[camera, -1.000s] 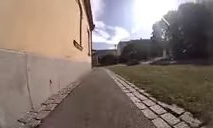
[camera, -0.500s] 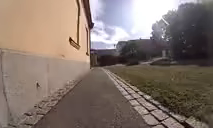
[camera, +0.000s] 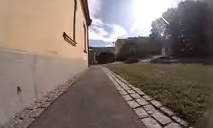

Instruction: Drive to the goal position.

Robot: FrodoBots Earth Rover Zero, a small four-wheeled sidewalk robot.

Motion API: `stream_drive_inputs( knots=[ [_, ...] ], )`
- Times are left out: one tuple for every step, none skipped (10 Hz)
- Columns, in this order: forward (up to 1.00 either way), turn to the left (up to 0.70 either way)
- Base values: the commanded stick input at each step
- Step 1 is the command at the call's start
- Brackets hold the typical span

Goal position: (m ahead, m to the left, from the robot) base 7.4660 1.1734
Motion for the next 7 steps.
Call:
stream_drive_inputs(
  knots=[
    [0.7,0.0],
    [0.7,0.0],
    [0.7,0.0],
    [0.7,0.0],
    [0.7,0.0],
    [0.7,0.0],
    [0.7,0.0]
  ],
)
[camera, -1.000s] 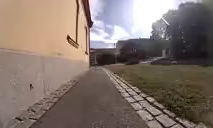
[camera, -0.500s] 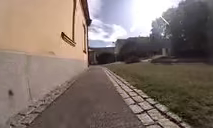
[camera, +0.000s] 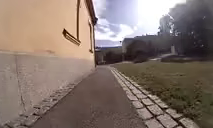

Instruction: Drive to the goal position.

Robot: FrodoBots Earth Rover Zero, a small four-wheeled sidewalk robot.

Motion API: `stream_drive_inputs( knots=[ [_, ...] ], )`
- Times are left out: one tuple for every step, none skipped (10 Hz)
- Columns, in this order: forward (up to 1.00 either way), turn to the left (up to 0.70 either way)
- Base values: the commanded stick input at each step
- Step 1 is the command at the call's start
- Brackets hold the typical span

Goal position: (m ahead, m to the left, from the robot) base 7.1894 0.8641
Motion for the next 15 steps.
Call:
stream_drive_inputs(
  knots=[
    [0.7,0.0],
    [0.7,0.0],
    [0.7,0.0],
    [0.7,0.0],
    [0.7,0.0],
    [0.7,0.0],
    [0.7,0.0],
    [0.7,0.0],
    [0.7,0.0],
    [0.7,0.0],
    [0.7,0.0],
    [0.7,0.0],
    [0.7,0.0],
    [0.7,0.0],
    [0.7,0.0]
  ],
)
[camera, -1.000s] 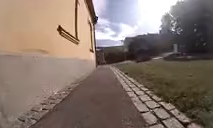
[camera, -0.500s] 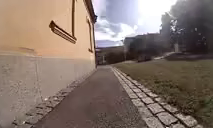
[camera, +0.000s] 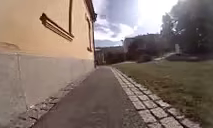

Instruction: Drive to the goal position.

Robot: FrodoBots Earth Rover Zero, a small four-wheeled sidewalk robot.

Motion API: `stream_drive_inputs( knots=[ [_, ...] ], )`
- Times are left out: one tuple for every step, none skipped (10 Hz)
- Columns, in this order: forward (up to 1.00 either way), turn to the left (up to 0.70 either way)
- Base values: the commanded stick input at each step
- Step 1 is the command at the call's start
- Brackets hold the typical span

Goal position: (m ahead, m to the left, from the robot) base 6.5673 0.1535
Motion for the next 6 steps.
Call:
stream_drive_inputs(
  knots=[
    [0.7,0.0],
    [0.7,0.0],
    [0.7,0.0],
    [0.7,0.0],
    [0.7,0.0],
    [0.7,0.0]
  ],
)
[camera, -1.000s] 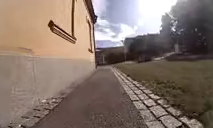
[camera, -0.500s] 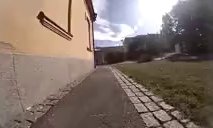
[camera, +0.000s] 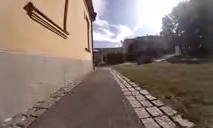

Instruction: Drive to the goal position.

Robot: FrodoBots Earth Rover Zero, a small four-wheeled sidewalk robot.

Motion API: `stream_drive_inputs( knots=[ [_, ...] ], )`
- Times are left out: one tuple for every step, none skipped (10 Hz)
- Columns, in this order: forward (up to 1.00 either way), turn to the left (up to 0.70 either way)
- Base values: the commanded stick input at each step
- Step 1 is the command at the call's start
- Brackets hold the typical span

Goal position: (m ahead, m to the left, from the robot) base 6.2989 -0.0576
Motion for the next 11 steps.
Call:
stream_drive_inputs(
  knots=[
    [0.7,0.0],
    [0.7,0.0],
    [0.7,0.0],
    [0.7,0.0],
    [0.7,0.0],
    [0.7,0.0],
    [0.7,0.0],
    [0.7,0.0],
    [0.7,0.0],
    [0.7,0.0],
    [0.7,0.0]
  ],
)
